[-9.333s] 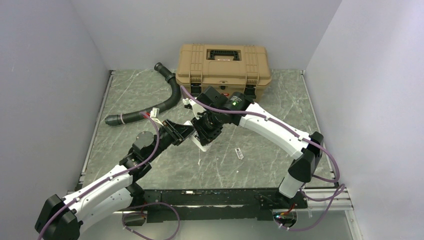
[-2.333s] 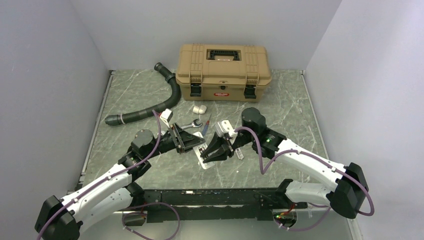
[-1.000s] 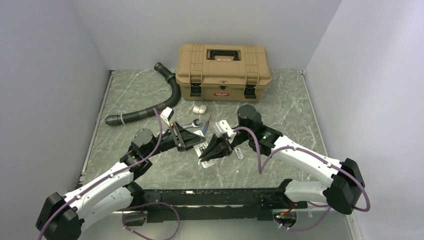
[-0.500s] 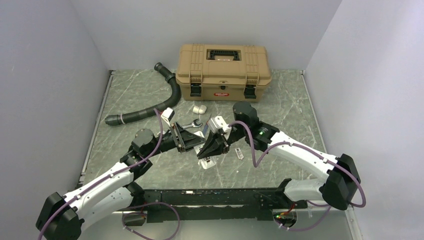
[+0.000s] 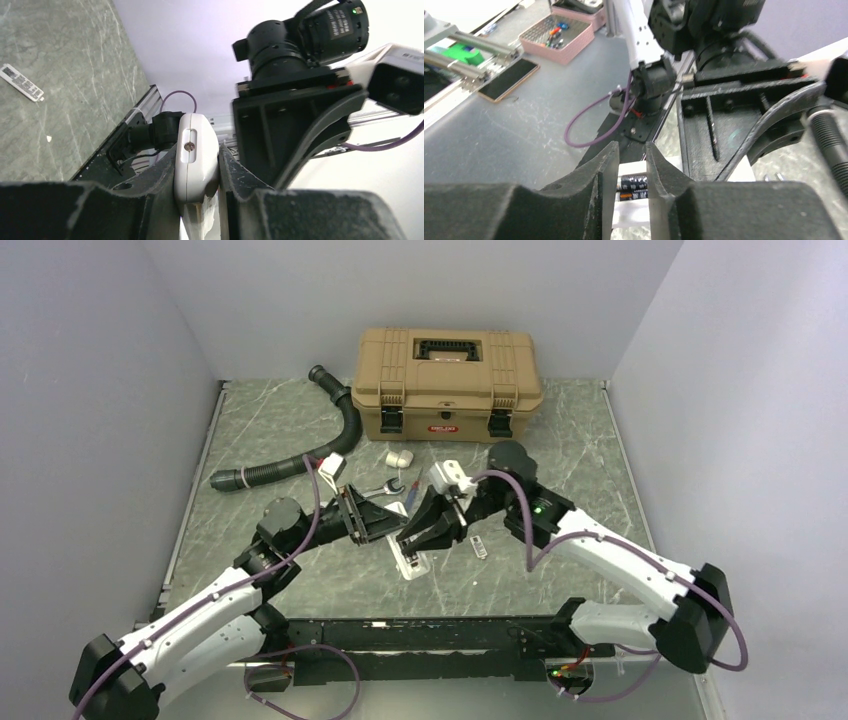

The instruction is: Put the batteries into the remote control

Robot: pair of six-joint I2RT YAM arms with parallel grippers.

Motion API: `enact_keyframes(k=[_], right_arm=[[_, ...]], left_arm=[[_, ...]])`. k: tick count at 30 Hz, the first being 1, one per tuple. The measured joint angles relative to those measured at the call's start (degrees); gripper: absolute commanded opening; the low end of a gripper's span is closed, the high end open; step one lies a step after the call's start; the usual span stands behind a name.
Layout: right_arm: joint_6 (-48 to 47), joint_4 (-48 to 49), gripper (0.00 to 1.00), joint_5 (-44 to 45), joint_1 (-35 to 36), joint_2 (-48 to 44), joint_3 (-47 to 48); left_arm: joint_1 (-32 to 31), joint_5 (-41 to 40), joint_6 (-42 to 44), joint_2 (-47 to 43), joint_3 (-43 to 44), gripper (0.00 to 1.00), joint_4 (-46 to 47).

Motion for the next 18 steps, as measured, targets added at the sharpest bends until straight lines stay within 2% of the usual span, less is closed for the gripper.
enact_keyframes(k=[7, 15, 18], right_arm=[[7.56, 6.95, 0.41, 8.26, -0.04, -10.21, -3.23], [15.17, 6.71, 0.6, 25.22, -0.09, -17.99, -8.0], [18.23, 5.11, 0.66, 28.15, -0.09, -18.03, -8.39]], left_arm=[[-0.04, -1.22, 4.5, -1.05, -0.02, 0.0, -1.31], [-0.04, -3.06, 13.31, -3.37, 0.96, 0.0, -7.61], [-0.04, -4.04, 16.94, -4.98, 2.8, 0.0, -10.54]])
